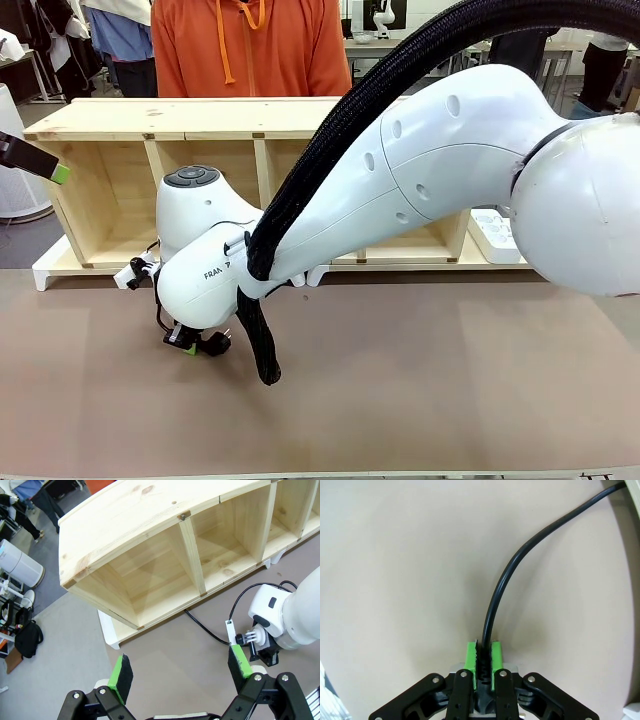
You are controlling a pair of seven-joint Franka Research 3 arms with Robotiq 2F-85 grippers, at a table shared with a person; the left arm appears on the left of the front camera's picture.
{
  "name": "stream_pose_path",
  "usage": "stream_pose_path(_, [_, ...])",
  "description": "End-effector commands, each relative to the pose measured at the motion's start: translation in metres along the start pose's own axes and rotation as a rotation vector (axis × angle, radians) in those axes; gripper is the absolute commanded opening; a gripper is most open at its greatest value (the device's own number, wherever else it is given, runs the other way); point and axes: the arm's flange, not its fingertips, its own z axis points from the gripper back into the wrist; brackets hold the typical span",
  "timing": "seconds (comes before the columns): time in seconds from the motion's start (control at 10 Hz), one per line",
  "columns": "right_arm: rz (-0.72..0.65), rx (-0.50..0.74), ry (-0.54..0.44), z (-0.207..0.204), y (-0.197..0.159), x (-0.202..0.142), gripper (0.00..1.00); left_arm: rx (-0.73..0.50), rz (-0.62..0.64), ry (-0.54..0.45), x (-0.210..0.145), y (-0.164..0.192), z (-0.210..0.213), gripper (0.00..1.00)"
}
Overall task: Perform cable management.
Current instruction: Pull the grasped Power Cable to the location of the Power Strip.
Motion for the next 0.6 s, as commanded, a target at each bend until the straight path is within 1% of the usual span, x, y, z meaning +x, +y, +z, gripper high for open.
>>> stream_pose_path(0.0, [-0.005,-0.02,-0.003,0.015,0.009,-0.004,0.14,0.001,0.001,-0.006,0.001,0.0,-0.001,1.0])
stream_pose_path(0.3, [-0.044,-0.048,0.012,0.046,0.028,-0.017,0.14,0.001,0.001,-0.006,0.001,0.0,-0.001,1.0])
stream_pose_path(0.5, [-0.09,-0.072,0.015,0.065,0.035,-0.036,0.14,0.001,0.001,-0.006,0.001,0.0,-0.001,1.0])
